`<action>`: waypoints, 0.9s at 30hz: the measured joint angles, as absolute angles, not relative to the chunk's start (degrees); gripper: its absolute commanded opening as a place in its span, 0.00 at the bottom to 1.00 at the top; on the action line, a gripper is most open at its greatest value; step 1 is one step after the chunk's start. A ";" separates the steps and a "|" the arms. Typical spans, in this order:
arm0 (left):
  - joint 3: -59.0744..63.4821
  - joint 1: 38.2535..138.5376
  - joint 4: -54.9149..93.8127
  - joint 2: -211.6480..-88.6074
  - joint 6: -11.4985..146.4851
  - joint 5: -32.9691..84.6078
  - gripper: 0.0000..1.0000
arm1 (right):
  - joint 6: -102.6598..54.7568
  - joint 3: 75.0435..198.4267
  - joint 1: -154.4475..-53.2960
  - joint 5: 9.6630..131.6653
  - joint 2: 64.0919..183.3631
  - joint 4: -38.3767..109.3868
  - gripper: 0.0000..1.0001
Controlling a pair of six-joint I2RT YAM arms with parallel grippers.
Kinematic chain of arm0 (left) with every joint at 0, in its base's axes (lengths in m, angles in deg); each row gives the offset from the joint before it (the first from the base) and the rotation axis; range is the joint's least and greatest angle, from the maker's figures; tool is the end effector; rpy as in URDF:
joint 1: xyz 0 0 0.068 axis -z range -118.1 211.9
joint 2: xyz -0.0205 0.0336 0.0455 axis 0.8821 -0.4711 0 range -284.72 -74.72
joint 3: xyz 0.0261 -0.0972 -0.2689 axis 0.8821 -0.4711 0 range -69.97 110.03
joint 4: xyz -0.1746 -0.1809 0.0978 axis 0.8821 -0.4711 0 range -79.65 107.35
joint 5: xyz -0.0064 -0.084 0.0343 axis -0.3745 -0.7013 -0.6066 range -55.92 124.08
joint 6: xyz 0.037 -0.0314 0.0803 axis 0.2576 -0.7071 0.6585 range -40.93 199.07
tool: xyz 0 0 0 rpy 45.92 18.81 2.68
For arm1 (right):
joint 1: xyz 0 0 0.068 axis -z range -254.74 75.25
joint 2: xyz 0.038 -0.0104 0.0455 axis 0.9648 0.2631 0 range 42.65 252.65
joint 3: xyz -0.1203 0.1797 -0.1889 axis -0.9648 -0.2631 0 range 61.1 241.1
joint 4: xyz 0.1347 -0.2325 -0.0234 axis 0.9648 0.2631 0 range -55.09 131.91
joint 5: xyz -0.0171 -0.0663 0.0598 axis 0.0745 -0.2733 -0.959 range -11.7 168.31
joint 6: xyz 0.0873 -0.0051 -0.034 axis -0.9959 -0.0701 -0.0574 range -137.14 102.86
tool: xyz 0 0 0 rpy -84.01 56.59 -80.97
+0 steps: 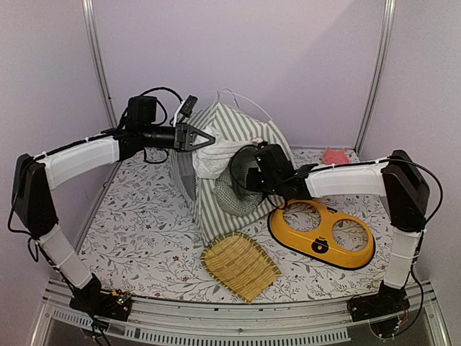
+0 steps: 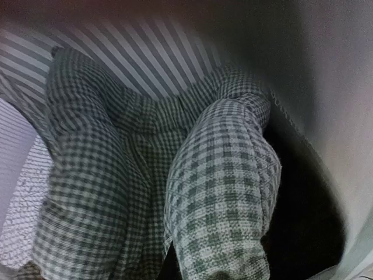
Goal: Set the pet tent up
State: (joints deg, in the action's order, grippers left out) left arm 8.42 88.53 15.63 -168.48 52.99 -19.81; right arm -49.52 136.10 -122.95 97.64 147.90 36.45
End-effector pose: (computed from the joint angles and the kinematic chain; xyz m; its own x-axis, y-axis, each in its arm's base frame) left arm 0.3424 -0.2482 0.3457 -0.6555 0.0390 -0.7541 0.7418 0.2202 -0.6334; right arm 0.3365 0.3344 0.2254 -0.5728 0.1175 -0.8112 -0.2476 0.9186 0.3079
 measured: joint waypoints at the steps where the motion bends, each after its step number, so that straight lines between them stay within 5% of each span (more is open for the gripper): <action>1: 8.45 88.09 15.65 -169.37 53.47 -19.87 0.00 | -49.74 137.37 -122.67 97.77 151.94 36.14 0.01; 6: 10.09 86.54 13.92 -171.38 55.61 -19.50 0.00 | -51.83 136.12 -121.46 97.48 158.57 38.99 0.10; 14: 11.86 86.39 9.42 -171.47 58.98 -16.57 0.00 | -53.93 130.31 -121.05 95.78 151.48 39.64 0.67; 16: 11.83 86.39 9.42 -171.45 59.24 -16.24 0.00 | -53.54 129.81 -121.40 94.75 149.39 40.08 0.75; 27: 11.83 86.39 8.50 -170.95 59.41 -15.11 0.00 | -52.67 130.46 -128.44 91.30 140.34 39.90 0.83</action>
